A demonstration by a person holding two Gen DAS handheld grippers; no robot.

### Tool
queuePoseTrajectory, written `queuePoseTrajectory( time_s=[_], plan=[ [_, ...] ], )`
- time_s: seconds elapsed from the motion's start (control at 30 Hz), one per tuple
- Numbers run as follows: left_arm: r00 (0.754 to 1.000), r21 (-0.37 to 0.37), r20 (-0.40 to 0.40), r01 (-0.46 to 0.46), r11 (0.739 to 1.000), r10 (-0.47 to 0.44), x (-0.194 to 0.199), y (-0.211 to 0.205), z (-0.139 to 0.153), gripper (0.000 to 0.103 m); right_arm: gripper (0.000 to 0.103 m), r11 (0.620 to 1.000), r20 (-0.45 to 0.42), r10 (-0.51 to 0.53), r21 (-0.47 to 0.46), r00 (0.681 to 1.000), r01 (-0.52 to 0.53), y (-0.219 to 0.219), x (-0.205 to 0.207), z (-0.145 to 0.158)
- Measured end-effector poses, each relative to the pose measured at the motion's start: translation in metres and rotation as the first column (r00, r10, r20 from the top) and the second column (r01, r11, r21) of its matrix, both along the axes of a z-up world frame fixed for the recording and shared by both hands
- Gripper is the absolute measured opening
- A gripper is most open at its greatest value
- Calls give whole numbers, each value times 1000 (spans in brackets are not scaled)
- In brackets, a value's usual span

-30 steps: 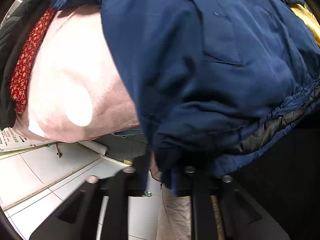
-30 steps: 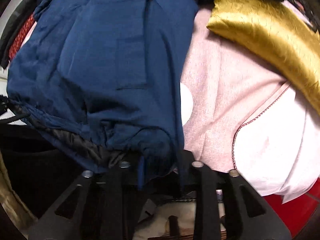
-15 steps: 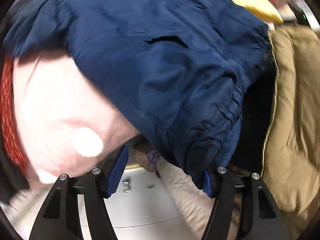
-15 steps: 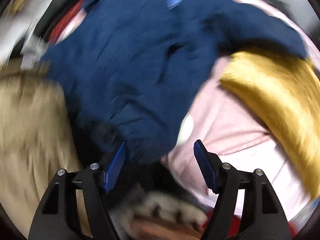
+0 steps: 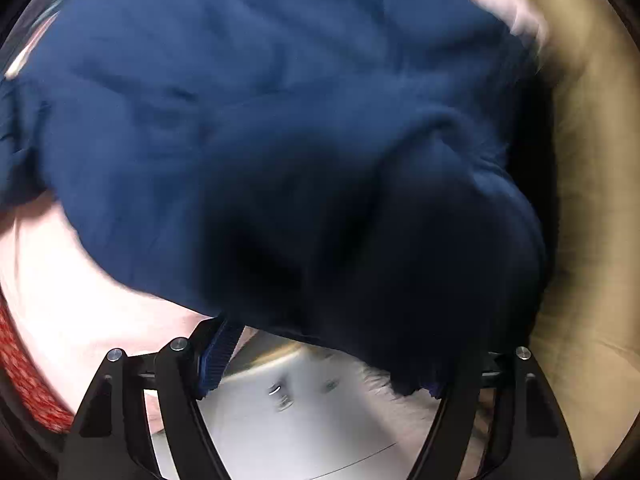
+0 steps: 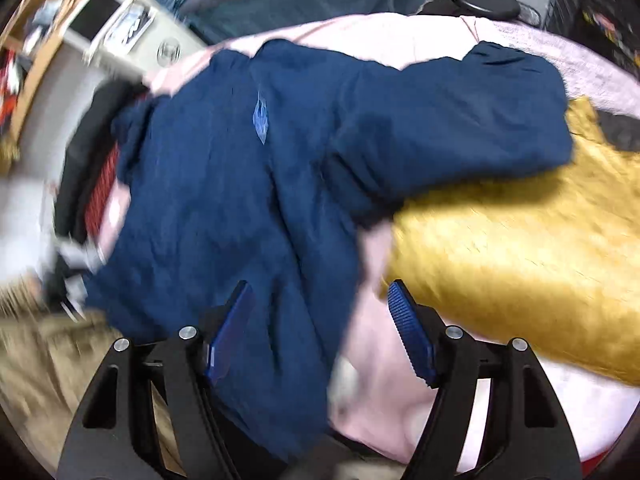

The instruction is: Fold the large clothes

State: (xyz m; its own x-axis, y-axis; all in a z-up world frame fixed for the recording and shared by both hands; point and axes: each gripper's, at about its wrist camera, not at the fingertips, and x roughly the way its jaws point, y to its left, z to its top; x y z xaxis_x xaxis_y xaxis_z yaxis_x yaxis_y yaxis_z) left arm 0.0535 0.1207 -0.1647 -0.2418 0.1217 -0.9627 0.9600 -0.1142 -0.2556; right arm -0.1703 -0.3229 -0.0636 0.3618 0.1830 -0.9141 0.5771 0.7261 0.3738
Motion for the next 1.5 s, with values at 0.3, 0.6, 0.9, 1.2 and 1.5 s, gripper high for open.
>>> queuePoseTrajectory(
  time_s=[0.3, 0.6, 0.9, 1.2, 1.5],
  plan=[
    [941, 20, -327, -84, 996, 86, 38, 40, 60, 73, 70, 996, 47, -7, 86, 999, 3, -4, 56, -12],
    [916, -431, 13, -357, 829, 401, 201, -114, 105, 94, 70, 999, -8, 20, -48, 1000, -20, -61, 136, -29],
    [789, -429, 85, -523, 737, 609, 321, -281, 40, 92, 70, 996, -52, -52, -77, 997, 48, -139, 227, -67],
    [833, -288, 176, -467, 836, 525, 295, -331, -50, 63, 26, 993, -165, 72, -78, 984, -86, -114, 289, -146],
    [833, -532, 152, -385, 754, 533, 271, -290, 40, 10, 10, 948, 32, 91, -308, 995, -76, -70, 256, -38]
  ],
)
